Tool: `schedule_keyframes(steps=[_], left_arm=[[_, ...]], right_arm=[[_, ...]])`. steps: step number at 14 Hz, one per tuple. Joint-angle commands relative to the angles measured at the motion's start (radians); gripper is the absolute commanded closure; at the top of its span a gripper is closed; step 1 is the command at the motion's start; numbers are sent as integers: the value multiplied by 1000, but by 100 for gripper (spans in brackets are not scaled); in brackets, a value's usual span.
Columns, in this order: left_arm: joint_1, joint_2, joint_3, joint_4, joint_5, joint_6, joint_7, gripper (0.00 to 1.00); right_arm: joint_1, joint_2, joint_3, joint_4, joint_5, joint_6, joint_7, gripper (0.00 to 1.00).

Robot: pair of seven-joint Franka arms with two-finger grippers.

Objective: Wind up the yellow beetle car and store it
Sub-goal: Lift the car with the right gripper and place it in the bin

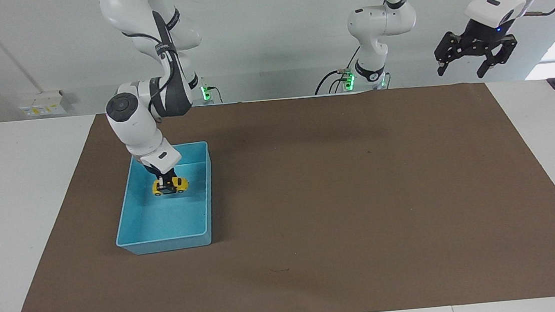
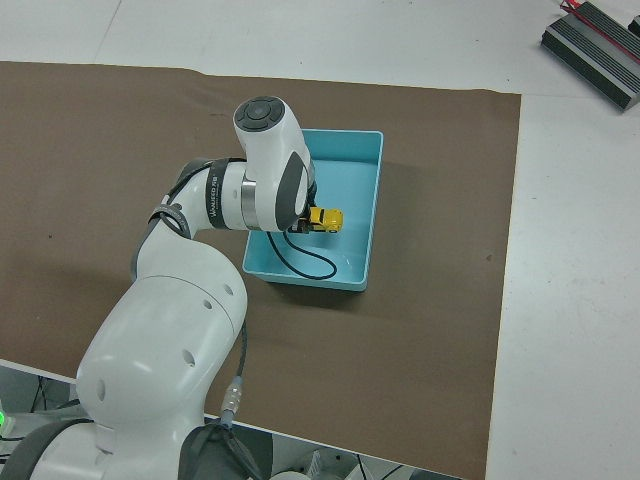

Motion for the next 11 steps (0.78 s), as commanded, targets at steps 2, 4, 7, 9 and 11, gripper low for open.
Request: schedule_keyframes(steps=[2,4,7,9,11], left_arm=[[9,1,-7,11,6,-19,-11,0],[9,1,-7,11,6,-19,-9,0],[9,1,-7,11,6,-19,-9,0],[9,1,-5,11,6,-19,-11,0],[9,1,-5,11,6,-19,-9,0]], right_arm=[[-15,-3,7,-52,-11,67,-23,100],[-15,14,7,-55,-11,93,-21,100],[-15,40,7,-55,-11,119,-23,100],[-15,46,7,-55,-11,122,-23,100],[-12,46,8,-55,-11,119,-15,100]])
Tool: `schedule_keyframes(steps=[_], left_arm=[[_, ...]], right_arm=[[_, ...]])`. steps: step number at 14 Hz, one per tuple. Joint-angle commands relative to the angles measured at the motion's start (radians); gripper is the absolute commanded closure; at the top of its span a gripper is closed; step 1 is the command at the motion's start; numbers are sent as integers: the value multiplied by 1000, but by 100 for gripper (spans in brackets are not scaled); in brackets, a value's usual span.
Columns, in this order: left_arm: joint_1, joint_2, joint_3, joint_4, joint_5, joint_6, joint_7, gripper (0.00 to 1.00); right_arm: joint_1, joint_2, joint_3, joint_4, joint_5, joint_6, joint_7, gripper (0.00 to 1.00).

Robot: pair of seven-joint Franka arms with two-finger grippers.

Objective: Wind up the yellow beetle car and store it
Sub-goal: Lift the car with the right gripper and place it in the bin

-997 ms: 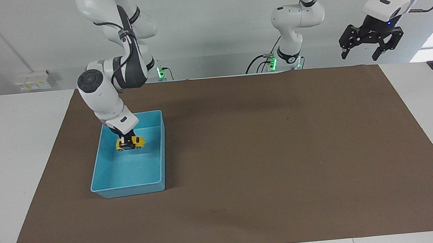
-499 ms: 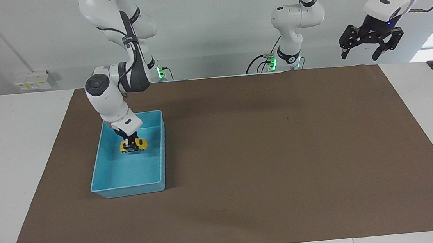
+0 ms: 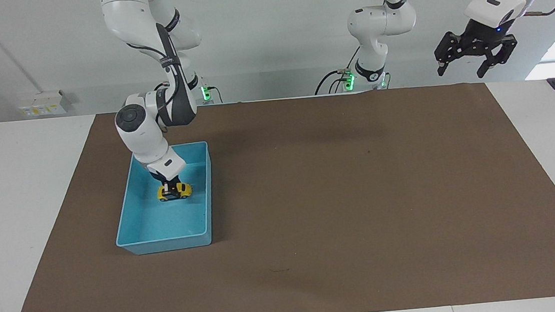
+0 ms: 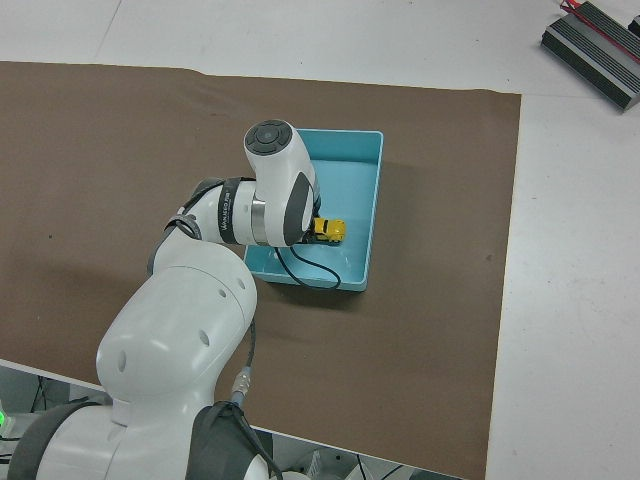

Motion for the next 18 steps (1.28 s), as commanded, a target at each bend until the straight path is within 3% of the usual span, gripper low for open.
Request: schedule_keyframes(steps=[1,2,3,5,9,18], left_arm=[[9,1,-7,11,6,-19,-9,0],[9,1,-7,11,6,-19,-9,0],[9,1,-5,11,6,-19,-9,0],[9,1,-7,11,6,-19,-9,0],[9,1,-7,11,6,-19,-11,0],[9,1,-5,11,6,-19,-9,0]], right_arm=[[-8,-4,9,-5,-11,10,-11,85],[-7,-4,9,-2,-11,3,-4,42],[-7,-4,9,-1,-10,-3,0,19],[-4,-3,9,1,-10,-3,0,3],[-1,-4,10,14,-7,-12,2,0],[15,-19,21,175,7,-159,23,0]])
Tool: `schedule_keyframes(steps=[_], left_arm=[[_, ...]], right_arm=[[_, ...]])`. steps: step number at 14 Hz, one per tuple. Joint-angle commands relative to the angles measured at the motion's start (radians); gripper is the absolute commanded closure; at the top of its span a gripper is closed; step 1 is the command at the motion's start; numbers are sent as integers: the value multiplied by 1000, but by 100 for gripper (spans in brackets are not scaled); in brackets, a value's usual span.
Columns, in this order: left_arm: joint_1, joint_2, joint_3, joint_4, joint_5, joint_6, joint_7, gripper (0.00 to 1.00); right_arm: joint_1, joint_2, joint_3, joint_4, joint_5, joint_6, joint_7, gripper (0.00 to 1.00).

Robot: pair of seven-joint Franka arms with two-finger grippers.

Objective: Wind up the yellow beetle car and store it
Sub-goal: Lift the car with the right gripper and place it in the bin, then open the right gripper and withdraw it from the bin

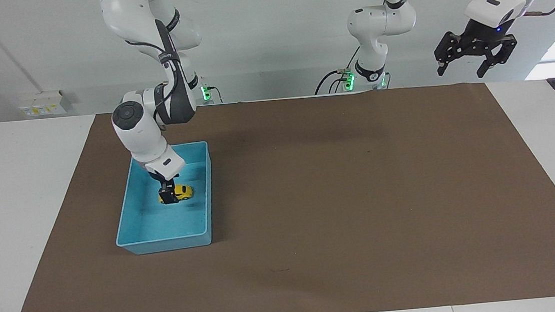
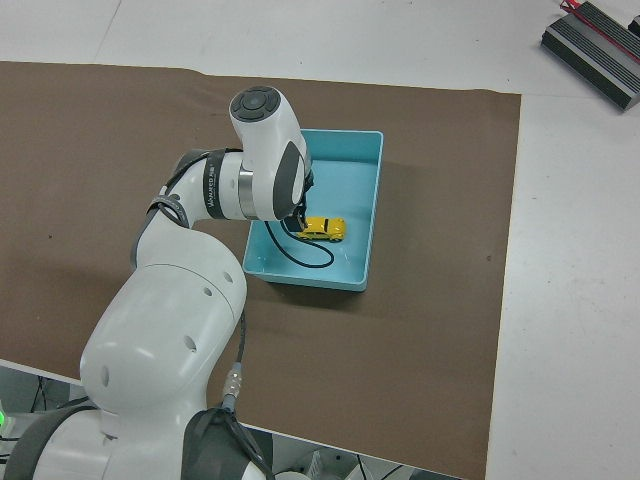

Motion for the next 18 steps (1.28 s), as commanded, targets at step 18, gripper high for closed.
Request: schedule_keyframes(steps=[18], left_arm=[[9,1,-7,11,6,-19,-9,0]], right_arm=[[-1,-186,4,316,10,-445,387,0]])
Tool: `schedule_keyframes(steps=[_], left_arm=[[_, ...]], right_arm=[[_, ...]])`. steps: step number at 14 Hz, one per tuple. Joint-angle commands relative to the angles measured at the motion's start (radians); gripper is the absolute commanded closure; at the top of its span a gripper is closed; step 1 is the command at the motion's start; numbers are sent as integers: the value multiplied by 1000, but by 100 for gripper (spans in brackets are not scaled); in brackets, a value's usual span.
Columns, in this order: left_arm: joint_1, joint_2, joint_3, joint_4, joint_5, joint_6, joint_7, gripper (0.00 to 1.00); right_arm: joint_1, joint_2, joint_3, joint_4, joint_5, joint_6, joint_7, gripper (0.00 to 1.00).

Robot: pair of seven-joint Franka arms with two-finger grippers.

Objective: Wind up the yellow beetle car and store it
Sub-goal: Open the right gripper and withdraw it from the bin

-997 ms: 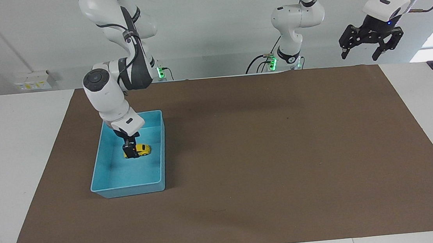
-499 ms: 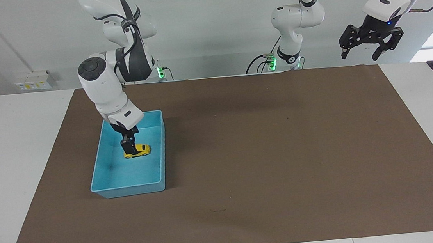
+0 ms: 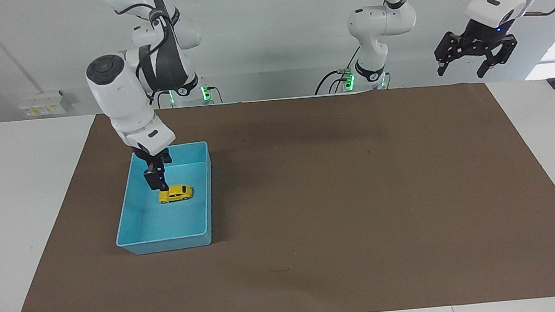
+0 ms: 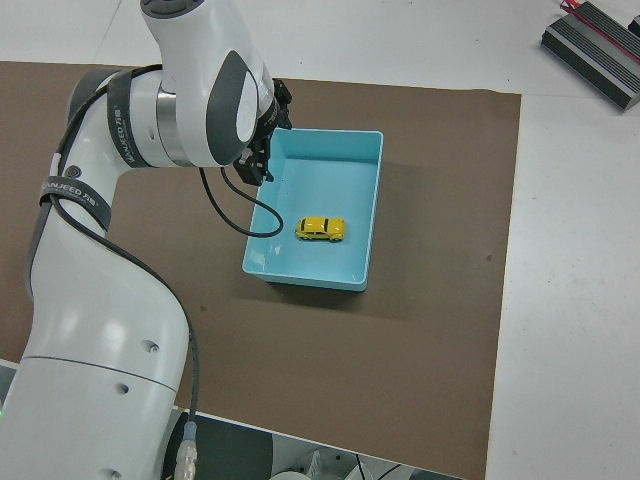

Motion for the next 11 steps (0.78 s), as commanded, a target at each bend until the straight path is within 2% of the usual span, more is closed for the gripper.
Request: schedule_keyframes(steps=[1,7,11], left_arm=[[9,1,-5,11,6,-19,-9,0],[9,1,-7,11,6,-19,-9,0],[9,1,-5,11,6,-19,-9,0]], right_arm=[[-6,9,9,59,9,-65,201,0],[2,16,37,154,9,-183,764,0],[2,22,37,162,11,-187,832,0]])
